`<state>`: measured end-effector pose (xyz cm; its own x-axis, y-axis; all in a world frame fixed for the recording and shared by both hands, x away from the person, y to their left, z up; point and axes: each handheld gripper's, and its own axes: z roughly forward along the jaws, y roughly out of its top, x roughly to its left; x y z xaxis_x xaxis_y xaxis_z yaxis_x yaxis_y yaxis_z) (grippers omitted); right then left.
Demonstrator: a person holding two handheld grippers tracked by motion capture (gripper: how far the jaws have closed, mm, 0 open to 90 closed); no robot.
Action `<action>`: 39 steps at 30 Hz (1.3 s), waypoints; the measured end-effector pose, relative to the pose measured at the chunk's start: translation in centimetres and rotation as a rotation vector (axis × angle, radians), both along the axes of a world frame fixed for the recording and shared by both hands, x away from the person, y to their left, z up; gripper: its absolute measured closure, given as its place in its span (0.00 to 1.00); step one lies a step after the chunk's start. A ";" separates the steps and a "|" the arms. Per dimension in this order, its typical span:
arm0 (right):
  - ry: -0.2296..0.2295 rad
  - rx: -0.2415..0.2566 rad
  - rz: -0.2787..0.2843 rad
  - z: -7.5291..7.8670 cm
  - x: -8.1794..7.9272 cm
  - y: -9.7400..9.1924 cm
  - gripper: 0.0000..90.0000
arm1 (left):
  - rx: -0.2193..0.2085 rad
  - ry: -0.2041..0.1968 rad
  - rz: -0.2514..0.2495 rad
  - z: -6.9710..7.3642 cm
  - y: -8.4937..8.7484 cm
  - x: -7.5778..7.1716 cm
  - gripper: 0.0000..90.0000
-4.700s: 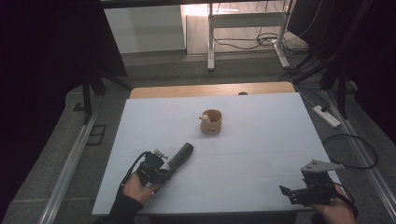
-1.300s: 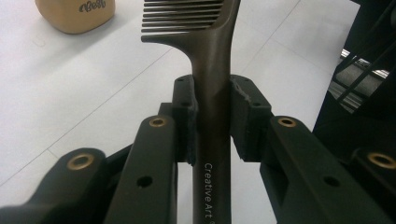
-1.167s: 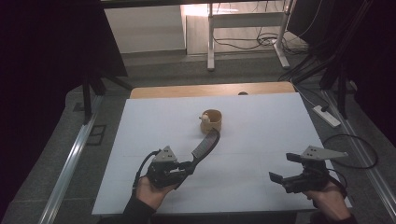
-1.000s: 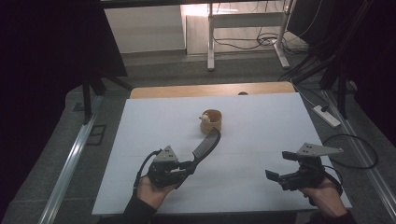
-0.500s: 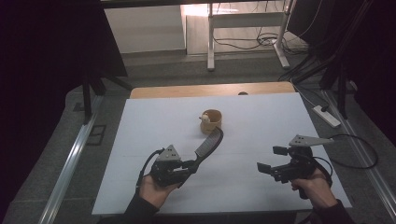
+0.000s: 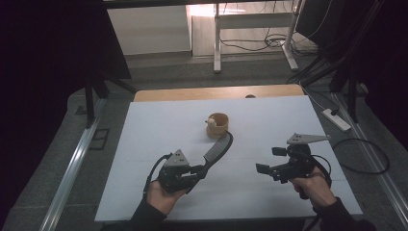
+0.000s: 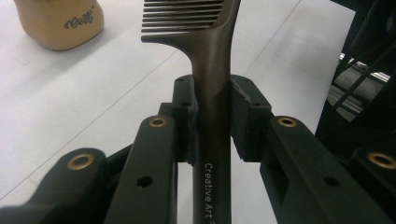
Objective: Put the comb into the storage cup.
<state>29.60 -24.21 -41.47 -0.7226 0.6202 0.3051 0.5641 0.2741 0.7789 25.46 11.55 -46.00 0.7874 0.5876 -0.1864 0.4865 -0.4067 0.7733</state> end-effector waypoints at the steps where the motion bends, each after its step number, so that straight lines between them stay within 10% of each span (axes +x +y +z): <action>1: 0.004 -0.003 0.001 0.0 0.1 0.1 0.00 | -0.001 0.000 -0.001 0.0 -0.1 0.0 0.80; 39: 0.112 0.020 0.036 0.4 3.2 4.7 0.00 | -0.010 -0.028 -0.010 0.0 -2.3 0.2 0.80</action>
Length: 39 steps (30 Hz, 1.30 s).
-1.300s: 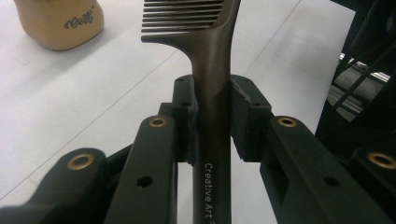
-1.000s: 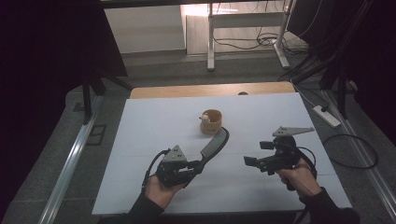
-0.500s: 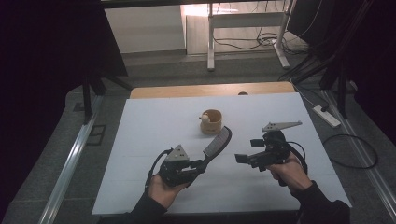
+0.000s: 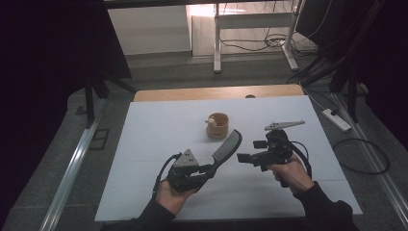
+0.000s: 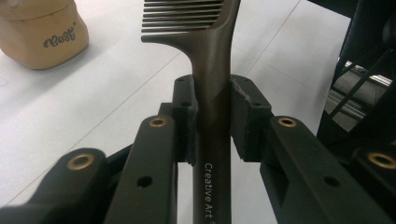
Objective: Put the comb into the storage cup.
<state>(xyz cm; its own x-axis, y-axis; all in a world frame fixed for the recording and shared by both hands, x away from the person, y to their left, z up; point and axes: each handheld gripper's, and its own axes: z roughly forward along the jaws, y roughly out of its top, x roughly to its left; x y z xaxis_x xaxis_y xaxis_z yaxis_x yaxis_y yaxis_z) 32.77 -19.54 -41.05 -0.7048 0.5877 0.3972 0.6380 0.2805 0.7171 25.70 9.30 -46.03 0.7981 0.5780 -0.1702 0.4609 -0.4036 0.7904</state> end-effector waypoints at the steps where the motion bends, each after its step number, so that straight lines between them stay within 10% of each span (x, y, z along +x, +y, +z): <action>1: 0.000 -0.002 -0.001 0.0 0.1 0.1 0.00 | 0.003 -0.002 -0.001 0.0 -0.1 0.0 0.80; 17: 0.026 -0.008 -0.001 -0.1 0.9 1.6 0.01 | 0.018 -0.037 -0.006 0.0 -1.2 -0.2 0.80; 28: 0.042 0.036 -0.005 0.2 1.0 1.6 0.48 | 0.021 -0.062 0.012 -0.2 -1.3 -0.4 0.80; 39: 0.109 0.116 0.001 0.3 1.2 1.3 0.73 | 0.033 -0.113 0.048 -0.4 -1.4 -0.8 0.80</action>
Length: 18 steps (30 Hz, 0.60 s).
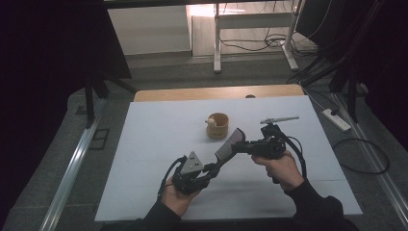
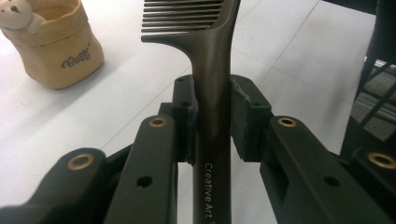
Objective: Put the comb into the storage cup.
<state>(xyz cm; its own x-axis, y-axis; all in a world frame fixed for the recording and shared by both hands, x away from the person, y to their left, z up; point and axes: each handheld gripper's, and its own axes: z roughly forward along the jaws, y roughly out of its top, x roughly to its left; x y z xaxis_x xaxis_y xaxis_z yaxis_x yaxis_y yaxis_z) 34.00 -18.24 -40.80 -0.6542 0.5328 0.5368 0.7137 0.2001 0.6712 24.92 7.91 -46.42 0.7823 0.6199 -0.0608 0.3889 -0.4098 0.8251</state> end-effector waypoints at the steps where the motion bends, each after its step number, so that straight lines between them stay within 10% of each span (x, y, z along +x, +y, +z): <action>1: 0.007 0.006 -0.002 0.0 0.0 0.0 0.74 | 0.000 -0.001 -0.002 0.0 0.0 0.0 0.80; 18: 0.168 0.130 0.001 -0.7 0.5 -0.1 0.93 | 0.026 0.008 -0.013 -0.5 0.0 0.5 0.80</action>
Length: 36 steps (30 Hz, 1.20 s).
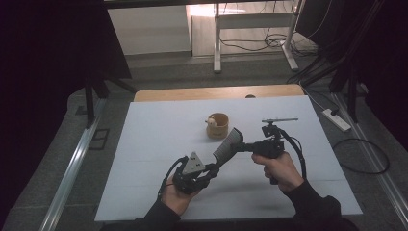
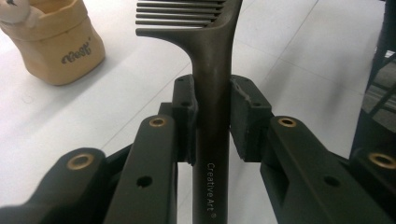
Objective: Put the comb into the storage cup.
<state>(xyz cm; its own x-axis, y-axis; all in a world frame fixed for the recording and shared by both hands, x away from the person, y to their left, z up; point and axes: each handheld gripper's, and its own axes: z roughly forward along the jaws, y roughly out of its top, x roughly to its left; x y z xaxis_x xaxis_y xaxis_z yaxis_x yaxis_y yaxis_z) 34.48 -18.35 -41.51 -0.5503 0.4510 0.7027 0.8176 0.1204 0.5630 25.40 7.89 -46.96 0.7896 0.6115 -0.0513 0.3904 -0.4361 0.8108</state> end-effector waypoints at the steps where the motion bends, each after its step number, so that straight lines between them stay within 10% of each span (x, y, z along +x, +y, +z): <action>1: 0.006 -0.001 -0.003 0.0 0.0 0.0 0.94 | -0.006 0.006 -0.003 0.0 0.0 0.0 0.79; 21: -0.065 -0.010 -0.008 0.5 -0.3 -0.1 0.94 | -0.047 0.106 -0.003 0.3 1.1 1.0 0.17; 36: -0.118 -0.006 -0.016 1.2 -0.2 -0.6 0.94 | -0.059 0.188 -0.037 -0.3 2.5 1.1 0.03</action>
